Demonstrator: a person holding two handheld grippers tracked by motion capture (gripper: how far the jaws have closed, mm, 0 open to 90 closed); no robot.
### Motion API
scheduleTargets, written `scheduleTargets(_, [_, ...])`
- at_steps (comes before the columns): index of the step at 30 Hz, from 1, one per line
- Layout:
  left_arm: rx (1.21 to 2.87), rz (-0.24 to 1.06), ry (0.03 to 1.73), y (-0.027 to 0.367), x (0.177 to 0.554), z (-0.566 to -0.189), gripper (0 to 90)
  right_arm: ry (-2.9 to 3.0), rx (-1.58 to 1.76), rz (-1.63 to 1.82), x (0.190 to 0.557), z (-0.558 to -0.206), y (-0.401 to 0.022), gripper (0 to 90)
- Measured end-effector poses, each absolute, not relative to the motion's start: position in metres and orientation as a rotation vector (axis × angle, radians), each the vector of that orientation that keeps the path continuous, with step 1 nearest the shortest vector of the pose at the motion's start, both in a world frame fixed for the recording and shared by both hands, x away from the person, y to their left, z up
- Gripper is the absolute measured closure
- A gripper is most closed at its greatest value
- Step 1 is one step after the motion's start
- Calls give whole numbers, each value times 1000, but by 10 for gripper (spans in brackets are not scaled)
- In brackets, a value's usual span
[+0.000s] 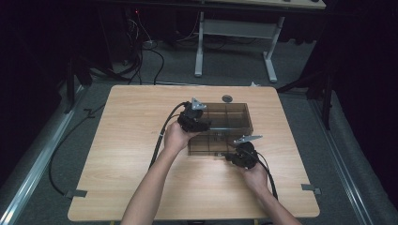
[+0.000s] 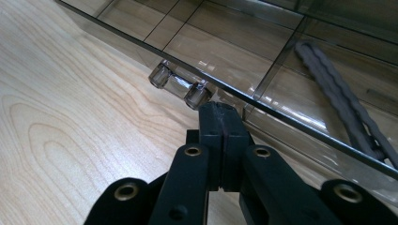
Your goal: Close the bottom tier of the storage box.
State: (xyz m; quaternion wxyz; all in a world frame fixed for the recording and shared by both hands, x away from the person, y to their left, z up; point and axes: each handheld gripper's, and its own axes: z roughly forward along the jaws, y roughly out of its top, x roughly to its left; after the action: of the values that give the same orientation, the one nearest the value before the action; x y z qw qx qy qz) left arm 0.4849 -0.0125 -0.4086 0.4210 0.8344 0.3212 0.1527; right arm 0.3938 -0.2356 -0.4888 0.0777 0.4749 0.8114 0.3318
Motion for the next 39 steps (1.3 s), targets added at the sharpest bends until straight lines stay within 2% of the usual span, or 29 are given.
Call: scheduleTargets(39, [2082, 385, 803, -12, 484, -410, 487, 2376, 1494, 994, 417, -488, -233, 900])
